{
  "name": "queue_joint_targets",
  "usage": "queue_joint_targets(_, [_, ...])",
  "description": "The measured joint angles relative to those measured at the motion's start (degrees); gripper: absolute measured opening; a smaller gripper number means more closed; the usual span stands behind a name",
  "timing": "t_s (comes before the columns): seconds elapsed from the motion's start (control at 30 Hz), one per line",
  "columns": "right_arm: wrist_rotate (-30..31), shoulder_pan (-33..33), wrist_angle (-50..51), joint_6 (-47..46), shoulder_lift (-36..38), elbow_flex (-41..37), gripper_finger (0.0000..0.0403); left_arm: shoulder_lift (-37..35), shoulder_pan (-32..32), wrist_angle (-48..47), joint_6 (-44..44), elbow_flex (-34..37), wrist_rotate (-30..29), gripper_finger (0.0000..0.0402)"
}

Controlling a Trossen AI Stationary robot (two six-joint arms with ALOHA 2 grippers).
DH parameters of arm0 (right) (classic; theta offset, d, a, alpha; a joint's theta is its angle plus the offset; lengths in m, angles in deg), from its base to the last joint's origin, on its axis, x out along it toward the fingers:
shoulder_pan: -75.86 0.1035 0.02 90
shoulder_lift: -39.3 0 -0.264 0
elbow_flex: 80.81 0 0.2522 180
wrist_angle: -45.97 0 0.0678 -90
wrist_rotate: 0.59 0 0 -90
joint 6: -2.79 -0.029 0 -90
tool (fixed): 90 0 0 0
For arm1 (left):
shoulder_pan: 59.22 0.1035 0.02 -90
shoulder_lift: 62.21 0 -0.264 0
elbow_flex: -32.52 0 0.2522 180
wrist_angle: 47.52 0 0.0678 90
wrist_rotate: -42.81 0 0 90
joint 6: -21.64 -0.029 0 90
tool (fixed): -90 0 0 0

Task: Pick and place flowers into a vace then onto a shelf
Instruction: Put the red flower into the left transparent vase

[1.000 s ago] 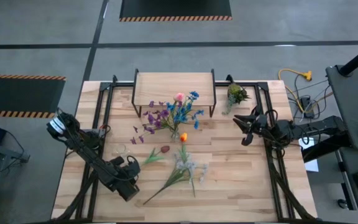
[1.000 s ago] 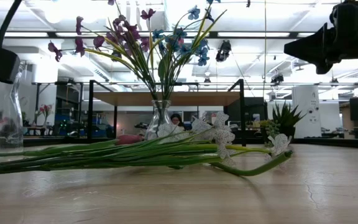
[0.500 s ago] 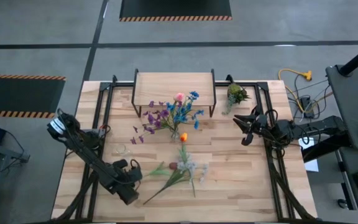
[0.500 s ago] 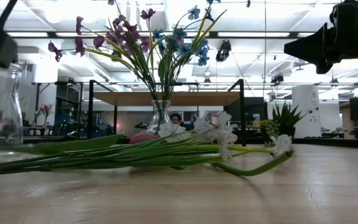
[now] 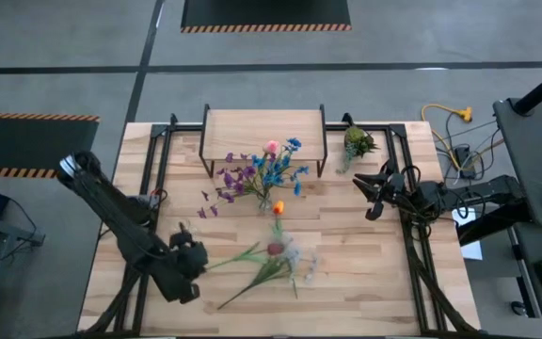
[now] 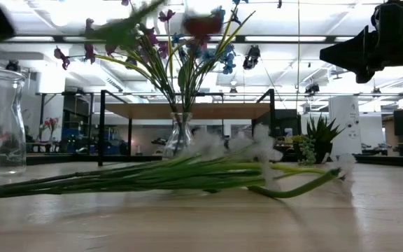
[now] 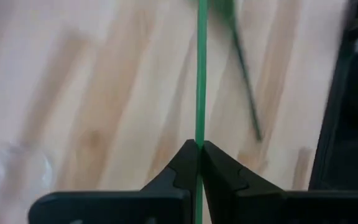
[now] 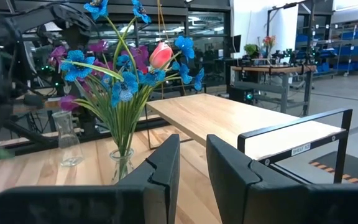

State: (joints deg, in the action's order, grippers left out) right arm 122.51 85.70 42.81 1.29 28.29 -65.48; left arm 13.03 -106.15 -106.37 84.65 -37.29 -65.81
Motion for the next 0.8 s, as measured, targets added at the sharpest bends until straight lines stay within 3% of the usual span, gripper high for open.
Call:
queue_joint_targets(0.1, [0.00,0.00,0.00,0.00,0.00,-0.02,0.0072,-3.26,-0.42,3.86,-6.57,0.56,-7.99,0.0000])
queue_joint_targets(0.3, [-0.03,0.00,0.00,0.00,0.00,-0.02,0.0072,-6.35,-0.45,12.91,-21.54,1.22,-15.94,0.0000])
queue_joint_targets(0.57, [-0.03,0.00,0.00,0.00,0.00,-0.02,0.0072,-9.60,-1.15,18.99,-33.20,3.58,-28.94,0.0000])
queue_joint_targets(0.7, [-0.03,0.00,-0.02,0.00,0.00,-0.02,0.0072,-12.56,-0.98,36.51,-47.25,9.64,-30.33,0.0000])
queue_joint_targets(0.8, [-0.03,0.00,-0.05,0.00,0.00,-0.04,0.0072,-15.85,-0.93,55.76,-62.06,16.85,-25.31,0.0000])
